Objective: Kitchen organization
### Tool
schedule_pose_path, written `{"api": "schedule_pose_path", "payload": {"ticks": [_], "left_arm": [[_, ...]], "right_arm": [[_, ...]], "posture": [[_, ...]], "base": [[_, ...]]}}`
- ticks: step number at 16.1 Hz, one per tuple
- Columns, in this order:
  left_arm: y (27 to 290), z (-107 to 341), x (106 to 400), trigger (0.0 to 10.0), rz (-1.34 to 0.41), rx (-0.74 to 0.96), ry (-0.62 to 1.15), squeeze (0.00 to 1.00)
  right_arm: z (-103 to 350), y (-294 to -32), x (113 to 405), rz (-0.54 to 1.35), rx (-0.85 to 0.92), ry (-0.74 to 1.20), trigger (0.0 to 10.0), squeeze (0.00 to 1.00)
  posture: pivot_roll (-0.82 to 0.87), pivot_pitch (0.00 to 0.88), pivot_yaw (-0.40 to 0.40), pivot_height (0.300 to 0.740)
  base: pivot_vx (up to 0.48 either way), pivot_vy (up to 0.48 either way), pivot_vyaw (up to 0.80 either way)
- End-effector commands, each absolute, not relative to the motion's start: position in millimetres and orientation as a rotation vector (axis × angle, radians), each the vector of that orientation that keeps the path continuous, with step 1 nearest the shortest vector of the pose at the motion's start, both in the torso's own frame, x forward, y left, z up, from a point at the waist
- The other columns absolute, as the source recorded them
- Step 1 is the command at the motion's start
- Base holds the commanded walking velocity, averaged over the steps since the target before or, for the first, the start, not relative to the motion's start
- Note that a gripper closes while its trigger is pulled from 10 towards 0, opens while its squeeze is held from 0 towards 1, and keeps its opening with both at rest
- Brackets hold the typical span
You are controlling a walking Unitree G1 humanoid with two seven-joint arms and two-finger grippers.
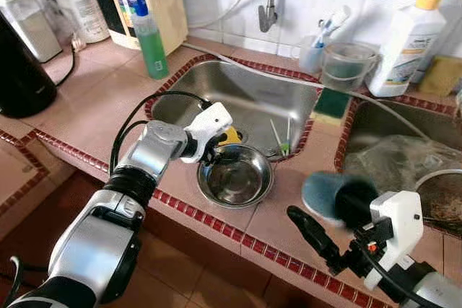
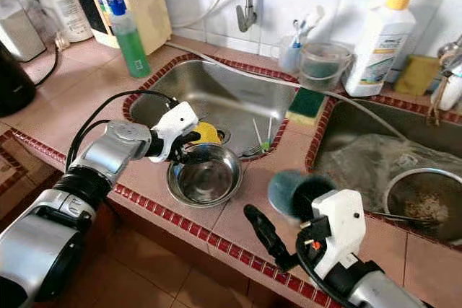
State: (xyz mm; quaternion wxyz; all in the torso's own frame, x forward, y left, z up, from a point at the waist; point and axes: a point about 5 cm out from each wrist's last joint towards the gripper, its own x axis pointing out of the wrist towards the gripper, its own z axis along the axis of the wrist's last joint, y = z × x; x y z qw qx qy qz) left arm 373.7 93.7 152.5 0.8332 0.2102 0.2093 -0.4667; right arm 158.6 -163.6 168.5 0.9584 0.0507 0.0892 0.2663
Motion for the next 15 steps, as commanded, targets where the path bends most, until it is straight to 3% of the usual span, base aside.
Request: {"api": "schedule_pose_path", "payload": {"ticks": [1,15], "left_arm": [[95,156,376,10.0,-0.984,0.469,0.452,0.0],[100,162,378,10.0,-0.995,0.493,0.427,0.0]], "right_arm": [[174,-162,157,0.548,0.093,0.153,10.0,0.0],[164,-168,157,0.506,0.125,0.223,10.0,0.0]], "posture": [[-0.26,0.054,0.103,0.74],[-0.25,0.053,0.091,0.74]], "base": [[0.0,0.0,0.0],[0.0,0.0,0.0]]}}
